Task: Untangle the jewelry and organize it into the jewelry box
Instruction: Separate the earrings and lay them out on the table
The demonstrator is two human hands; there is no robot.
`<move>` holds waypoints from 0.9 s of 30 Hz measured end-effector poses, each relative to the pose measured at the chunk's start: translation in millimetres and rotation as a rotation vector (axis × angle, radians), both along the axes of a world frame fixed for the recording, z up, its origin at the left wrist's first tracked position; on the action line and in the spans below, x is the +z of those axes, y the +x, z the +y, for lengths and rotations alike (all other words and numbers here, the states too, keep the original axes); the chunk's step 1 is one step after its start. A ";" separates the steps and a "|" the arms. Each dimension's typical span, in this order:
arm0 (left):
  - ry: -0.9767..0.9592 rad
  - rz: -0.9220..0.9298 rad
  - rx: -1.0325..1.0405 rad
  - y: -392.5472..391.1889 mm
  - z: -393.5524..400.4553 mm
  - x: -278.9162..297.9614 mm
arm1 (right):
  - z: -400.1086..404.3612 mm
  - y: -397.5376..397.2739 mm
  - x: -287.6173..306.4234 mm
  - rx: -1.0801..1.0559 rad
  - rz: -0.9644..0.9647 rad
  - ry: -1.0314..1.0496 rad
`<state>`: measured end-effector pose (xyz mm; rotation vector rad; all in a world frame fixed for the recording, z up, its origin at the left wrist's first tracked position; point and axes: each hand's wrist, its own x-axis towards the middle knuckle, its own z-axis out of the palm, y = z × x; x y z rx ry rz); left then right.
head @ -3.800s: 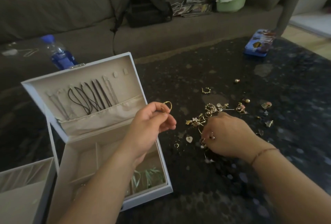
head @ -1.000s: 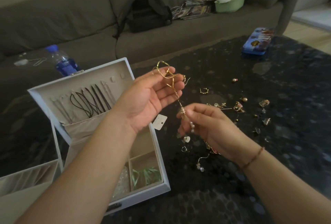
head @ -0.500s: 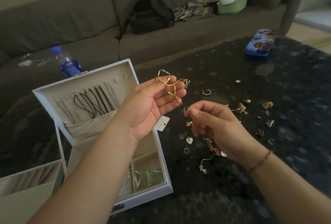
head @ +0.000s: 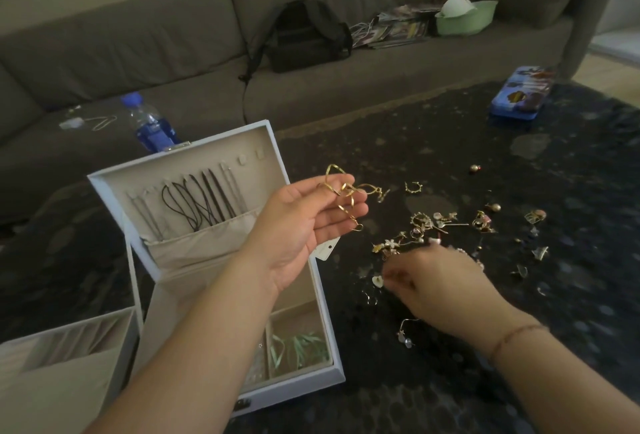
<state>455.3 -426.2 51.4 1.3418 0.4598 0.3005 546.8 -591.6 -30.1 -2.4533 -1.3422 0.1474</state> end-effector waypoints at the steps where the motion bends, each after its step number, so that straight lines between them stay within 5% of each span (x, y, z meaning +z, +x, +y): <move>1: 0.012 0.002 0.004 -2.2 1.8 -1.8 | 1.0 -0.2 -2.5 0.042 -0.029 -0.019; 4: 0.064 0.003 0.011 -8.9 5.0 -4.1 | 3.1 2.2 1.5 0.058 -0.158 0.060; 9: 0.280 0.018 0.035 -33.2 12.8 -1.3 | -1.2 -16.1 40.0 -0.186 -0.076 0.762; 17: 0.191 0.132 -0.015 -89.4 32.9 -8.0 | 59.4 -85.7 59.4 0.007 -0.257 0.537; 24: -0.082 0.192 0.009 -148.3 86.6 -16.5 | 120.2 -119.2 50.0 0.114 0.255 0.443; 27: -0.033 0.205 0.100 -164.9 109.2 -19.0 | 149.0 -134.6 49.1 0.121 0.442 0.455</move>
